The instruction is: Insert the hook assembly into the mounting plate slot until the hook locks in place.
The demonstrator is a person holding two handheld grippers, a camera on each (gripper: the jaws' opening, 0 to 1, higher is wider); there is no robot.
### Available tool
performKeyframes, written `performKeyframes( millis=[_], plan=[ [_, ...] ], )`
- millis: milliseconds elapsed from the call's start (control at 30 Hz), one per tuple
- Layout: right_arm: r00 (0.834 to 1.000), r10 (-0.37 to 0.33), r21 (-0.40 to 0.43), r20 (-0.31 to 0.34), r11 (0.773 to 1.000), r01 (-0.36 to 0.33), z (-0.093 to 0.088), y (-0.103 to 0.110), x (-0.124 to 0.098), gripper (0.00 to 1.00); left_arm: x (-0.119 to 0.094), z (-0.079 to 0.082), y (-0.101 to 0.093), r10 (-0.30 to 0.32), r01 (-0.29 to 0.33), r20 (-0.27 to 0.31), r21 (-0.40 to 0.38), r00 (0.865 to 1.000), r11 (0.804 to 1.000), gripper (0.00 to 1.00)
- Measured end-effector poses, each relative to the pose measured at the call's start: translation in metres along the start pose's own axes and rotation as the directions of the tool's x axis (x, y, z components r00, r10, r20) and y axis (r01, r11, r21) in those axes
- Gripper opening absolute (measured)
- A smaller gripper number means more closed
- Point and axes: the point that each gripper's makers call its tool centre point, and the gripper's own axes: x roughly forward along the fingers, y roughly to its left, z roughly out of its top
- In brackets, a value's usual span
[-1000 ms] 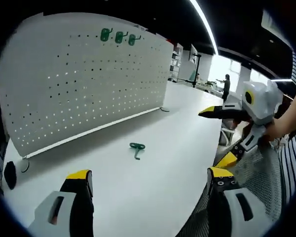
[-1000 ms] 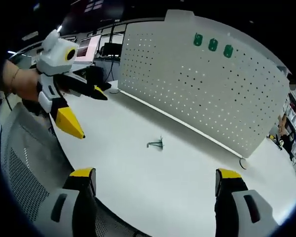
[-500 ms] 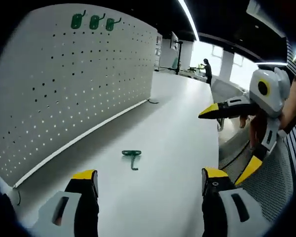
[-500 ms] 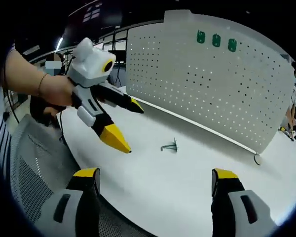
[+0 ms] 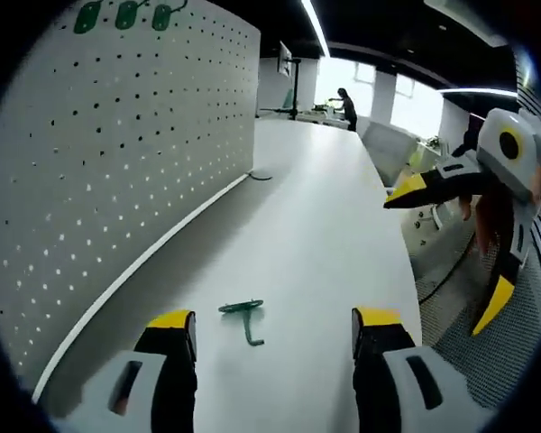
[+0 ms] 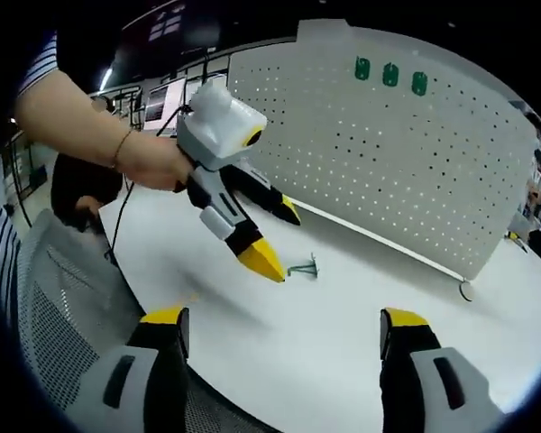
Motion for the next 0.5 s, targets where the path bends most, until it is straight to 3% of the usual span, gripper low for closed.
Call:
performKeyframes(
  millis=[500],
  plan=[
    [1.0, -0.023, 0.016, 0.001, 1.0, 0.023, -0.001, -0.006, -0.002, 0.74, 0.039, -0.005, 0.015, -0.057, 0.062, -0.08, 0.062, 0.995, 0.996, 0.53]
  ],
)
